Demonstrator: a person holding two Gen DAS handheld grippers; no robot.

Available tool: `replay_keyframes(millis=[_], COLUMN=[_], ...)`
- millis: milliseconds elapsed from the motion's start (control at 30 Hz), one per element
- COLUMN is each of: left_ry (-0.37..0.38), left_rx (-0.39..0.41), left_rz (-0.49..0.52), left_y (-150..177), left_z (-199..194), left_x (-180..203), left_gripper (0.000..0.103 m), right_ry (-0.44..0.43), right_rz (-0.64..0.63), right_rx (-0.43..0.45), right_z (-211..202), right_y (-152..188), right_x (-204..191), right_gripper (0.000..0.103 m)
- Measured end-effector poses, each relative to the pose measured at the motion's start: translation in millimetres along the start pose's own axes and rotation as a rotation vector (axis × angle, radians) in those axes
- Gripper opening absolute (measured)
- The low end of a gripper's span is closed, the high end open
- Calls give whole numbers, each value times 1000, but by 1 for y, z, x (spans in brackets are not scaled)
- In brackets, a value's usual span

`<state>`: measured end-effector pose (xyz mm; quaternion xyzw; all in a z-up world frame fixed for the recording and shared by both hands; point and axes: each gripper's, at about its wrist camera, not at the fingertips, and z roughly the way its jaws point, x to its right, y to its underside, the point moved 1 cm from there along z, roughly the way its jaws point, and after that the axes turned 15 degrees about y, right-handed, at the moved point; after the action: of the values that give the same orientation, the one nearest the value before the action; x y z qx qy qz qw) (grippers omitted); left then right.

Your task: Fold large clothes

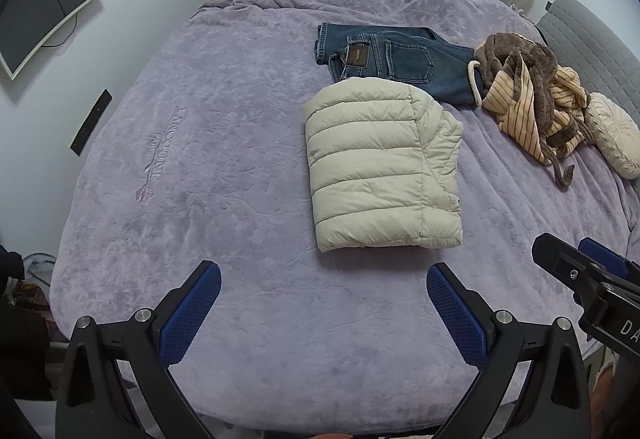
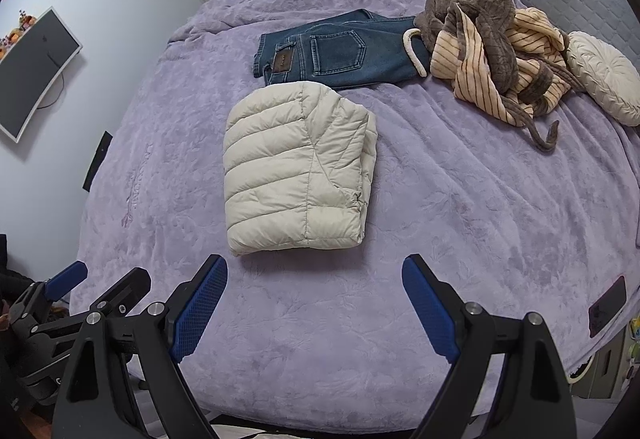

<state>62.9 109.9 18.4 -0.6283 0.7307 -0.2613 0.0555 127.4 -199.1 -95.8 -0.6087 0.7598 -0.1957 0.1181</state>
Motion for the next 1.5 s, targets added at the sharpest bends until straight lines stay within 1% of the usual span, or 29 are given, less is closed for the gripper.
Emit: replay_keyframes(millis=[733,1500], left_ry=[-4,-5], left_rx=[6,3], left_rz=[3,8], left_y=[3,-3], left_z=[-2,1], left_x=[1,-4], left_gripper=[103,103], right_ry=[6,11], right_rz=[1,1], right_rx=[6,3], right_z=[-3,-3], right_y=[0,-1], right_x=[0,0], right_gripper=[91,91])
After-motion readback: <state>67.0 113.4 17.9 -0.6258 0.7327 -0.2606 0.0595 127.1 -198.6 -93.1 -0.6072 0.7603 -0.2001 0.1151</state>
